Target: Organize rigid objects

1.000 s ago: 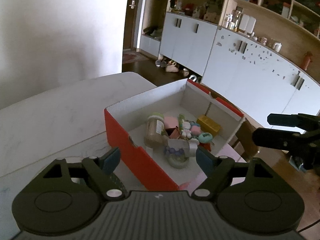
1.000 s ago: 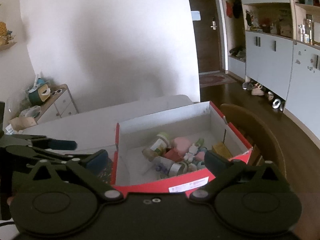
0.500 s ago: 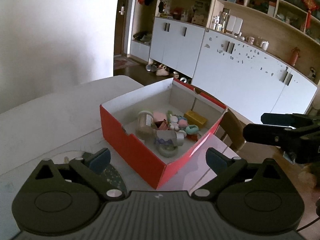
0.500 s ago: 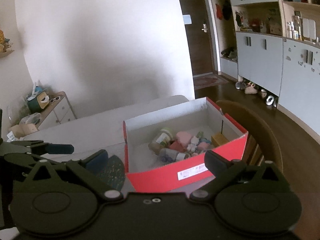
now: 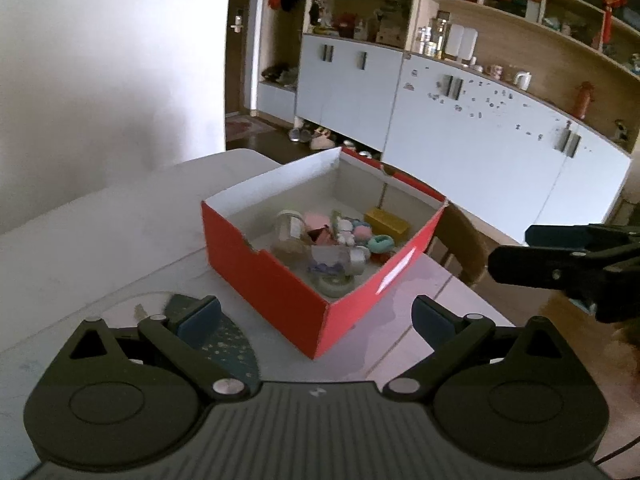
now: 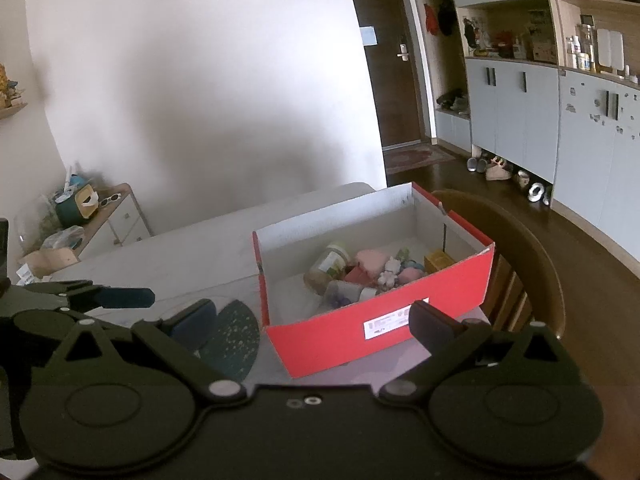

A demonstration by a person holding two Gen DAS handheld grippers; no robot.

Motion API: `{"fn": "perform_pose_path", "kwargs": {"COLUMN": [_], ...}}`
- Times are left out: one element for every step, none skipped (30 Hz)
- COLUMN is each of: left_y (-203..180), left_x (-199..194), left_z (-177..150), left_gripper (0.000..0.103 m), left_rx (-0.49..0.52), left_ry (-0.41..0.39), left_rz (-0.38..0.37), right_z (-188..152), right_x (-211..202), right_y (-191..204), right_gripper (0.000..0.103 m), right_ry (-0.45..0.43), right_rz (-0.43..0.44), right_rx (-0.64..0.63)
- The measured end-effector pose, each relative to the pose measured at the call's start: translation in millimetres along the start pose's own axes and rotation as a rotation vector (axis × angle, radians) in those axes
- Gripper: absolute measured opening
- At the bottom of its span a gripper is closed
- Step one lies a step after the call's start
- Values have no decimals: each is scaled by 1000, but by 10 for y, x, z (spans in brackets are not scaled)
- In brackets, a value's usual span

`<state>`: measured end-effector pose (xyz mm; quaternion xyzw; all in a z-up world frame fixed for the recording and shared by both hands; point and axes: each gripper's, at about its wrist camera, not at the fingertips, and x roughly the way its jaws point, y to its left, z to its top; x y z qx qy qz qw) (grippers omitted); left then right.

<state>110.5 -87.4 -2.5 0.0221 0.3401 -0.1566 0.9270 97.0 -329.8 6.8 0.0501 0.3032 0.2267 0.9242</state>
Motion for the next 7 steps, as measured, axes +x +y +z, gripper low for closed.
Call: {"fn": "perform_pose_path", "kwargs": {"left_y": [2, 7, 10, 4, 5, 2, 5], "left_x": [2, 3, 1, 2, 5, 3, -2], "left_z": [-2, -8, -11, -10, -8, -6, -4], "left_gripper": [102, 102, 102, 102, 102, 102, 102], "left_rx": [-2, -4, -3, -2, 1, 1, 1], "left_ry": [1, 1, 0, 1, 2, 0, -4], "left_rz": [-8, -12, -12, -13, -14, -14, -12], "right_z": [-3, -9, -15, -20, -23, -25, -25], "right_x": [2, -1, -3, -5, -7, -8, -8], "right_y": [2, 2, 3, 1, -1, -9, -9], "right_gripper": [103, 103, 103, 103, 103, 103, 103], "right_ry": [2, 4, 5, 6, 7, 8, 8], "right_rz": [-1, -2, -5, -9, -12, -14, -14], "right_rx": [1, 3, 5, 8, 10, 13, 13]}}
